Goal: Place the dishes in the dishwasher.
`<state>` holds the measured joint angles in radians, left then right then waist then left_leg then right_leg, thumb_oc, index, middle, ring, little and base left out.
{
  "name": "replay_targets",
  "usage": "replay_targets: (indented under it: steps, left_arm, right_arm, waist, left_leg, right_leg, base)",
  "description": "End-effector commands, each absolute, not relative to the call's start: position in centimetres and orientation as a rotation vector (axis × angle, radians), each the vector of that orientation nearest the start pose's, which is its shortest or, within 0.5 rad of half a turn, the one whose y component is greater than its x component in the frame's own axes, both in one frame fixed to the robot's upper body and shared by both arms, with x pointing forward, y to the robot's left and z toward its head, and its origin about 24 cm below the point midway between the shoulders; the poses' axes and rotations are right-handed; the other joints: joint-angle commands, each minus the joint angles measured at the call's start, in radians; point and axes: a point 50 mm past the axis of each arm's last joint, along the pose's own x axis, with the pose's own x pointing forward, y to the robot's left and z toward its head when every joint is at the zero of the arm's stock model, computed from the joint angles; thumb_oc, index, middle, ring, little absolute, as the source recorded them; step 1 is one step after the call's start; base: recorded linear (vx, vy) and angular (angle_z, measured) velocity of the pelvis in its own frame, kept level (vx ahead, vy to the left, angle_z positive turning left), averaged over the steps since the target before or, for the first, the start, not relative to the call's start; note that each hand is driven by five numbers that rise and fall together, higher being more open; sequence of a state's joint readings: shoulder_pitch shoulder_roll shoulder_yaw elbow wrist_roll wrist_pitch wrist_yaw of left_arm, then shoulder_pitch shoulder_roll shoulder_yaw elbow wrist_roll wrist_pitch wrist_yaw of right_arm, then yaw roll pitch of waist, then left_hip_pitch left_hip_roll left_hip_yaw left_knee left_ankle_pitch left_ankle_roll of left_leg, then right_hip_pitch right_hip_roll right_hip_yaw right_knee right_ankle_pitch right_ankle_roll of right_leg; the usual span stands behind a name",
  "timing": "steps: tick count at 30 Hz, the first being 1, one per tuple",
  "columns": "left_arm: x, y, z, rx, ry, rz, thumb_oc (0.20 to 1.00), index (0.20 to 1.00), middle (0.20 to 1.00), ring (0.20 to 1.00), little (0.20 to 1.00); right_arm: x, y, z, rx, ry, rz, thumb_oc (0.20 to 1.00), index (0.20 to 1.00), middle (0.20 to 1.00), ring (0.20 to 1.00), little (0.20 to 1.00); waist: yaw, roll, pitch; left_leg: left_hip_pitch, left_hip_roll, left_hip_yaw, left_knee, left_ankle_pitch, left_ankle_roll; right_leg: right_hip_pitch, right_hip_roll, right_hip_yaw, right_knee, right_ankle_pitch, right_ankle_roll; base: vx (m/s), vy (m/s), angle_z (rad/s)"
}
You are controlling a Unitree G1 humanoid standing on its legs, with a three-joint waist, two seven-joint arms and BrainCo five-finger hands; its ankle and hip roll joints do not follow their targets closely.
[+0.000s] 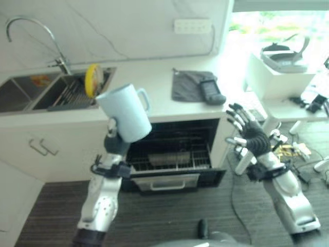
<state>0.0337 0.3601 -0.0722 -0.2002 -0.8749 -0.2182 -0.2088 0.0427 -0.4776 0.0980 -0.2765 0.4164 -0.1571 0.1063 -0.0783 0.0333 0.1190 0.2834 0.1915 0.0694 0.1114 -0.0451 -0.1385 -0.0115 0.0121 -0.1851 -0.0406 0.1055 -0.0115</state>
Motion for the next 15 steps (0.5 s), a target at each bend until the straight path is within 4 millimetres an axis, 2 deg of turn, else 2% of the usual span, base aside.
replay_targets:
  steps: [1,3,5,6,7,8,9,13,15]
  left_arm:
    - [23.3,19.7,13.4,-0.452,-0.475,-0.339,0.200,0.200,0.200,0.200,0.200]
    - [23.1,19.8,13.2,-0.458,-0.476,-0.339,0.200,0.200,0.200,0.200,0.200]
    - [22.9,19.9,12.9,-0.469,-0.473,-0.329,0.200,0.200,0.200,0.200,0.200]
    - [23.0,19.8,12.7,-0.482,-0.467,-0.348,0.200,0.200,0.200,0.200,0.200]
    - [23.0,19.7,12.7,-0.482,-0.468,-0.353,0.200,0.200,0.200,0.200,0.200]
    - [23.1,19.4,12.8,-0.481,-0.474,-0.372,0.200,0.200,0.200,0.200,0.200]
    - [23.2,19.4,12.9,-0.485,-0.479,-0.376,0.200,0.200,0.200,0.200,0.200]
    - [23.5,19.6,12.8,-0.502,-0.488,-0.348,0.200,0.200,0.200,0.200,0.200]
    - [23.4,19.8,12.7,-0.498,-0.487,-0.334,0.200,0.200,0.200,0.200,0.200]
  right_arm:
    - [22.3,-19.2,12.3,0.016,-0.359,0.272,1.000,1.000,1.000,1.000,1.000]
    - [21.9,-19.7,12.1,-0.003,-0.351,0.272,1.000,1.000,1.000,1.000,1.000]
    - [21.8,-20.0,12.0,-0.016,-0.347,0.273,1.000,1.000,1.000,1.000,1.000]
    - [21.9,-20.3,12.0,-0.022,-0.338,0.256,1.000,1.000,1.000,1.000,1.000]
    - [21.9,-20.3,12.0,-0.021,-0.339,0.252,1.000,1.000,1.000,1.000,1.000]
    - [22.1,-20.6,12.2,-0.019,-0.346,0.233,1.000,1.000,1.000,1.000,1.000]
    - [22.2,-20.9,12.3,-0.018,-0.350,0.227,1.000,1.000,1.000,1.000,1.000]
    - [22.3,-20.9,12.4,-0.019,-0.340,0.246,1.000,1.000,1.000,1.000,1.000]
    - [22.1,-20.6,12.1,-0.005,-0.327,0.259,1.000,1.000,1.000,1.000,1.000]
  waist:
    - [-0.040,-0.036,-0.057]
    - [-0.043,-0.042,-0.055]
    - [-0.043,-0.043,-0.051]
    - [-0.050,-0.038,-0.048]
    - [-0.052,-0.037,-0.047]
    - [-0.056,-0.033,-0.041]
    - [-0.057,-0.032,-0.036]
    - [-0.052,-0.031,-0.039]
    - [-0.046,-0.034,-0.041]
  left_leg:
    - [-0.056,-0.083,0.088,-0.051,0.073,0.093]
    - [-0.100,-0.079,0.092,0.015,0.084,0.086]
    - [-0.118,-0.083,0.094,0.021,0.083,0.089]
    - [-0.109,-0.063,0.146,-0.102,0.081,0.086]
    - [-0.104,-0.060,0.155,-0.124,0.086,0.084]
    - [-0.110,-0.036,0.191,-0.187,0.119,0.068]
    - [-0.123,-0.026,0.202,-0.192,0.125,0.064]
    - [-0.141,-0.050,0.137,-0.199,0.076,0.068]
    - [-0.133,-0.060,0.129,-0.199,0.064,0.074]
  right_leg:
    - [0.004,-0.086,0.054,-0.034,0.038,0.095]
    - [0.026,-0.083,0.057,-0.037,0.019,0.079]
    - [0.035,-0.081,0.058,-0.036,0.007,0.073]
    - [0.048,-0.078,0.041,-0.038,-0.010,0.075]
    - [0.051,-0.079,0.037,-0.038,-0.012,0.076]
    - [0.065,-0.082,0.023,-0.041,-0.025,0.080]
    - [0.071,-0.090,0.016,-0.043,-0.031,0.082]
    - [0.071,-0.118,0.002,-0.033,-0.031,0.098]
    - [0.069,-0.127,0.004,-0.019,-0.034,0.107]
  base:
    - [0.17,-0.204,0.00]
    - [0.17,-0.154,0.07]
    - [0.13,0.010,0.09]
    - [0.10,0.113,0.18]
    - [0.07,0.185,0.46]
    - [0.02,0.188,0.69]
    - [0.01,0.233,0.85]
    - [0.03,0.300,0.22]
    - [0.08,0.258,-0.04]
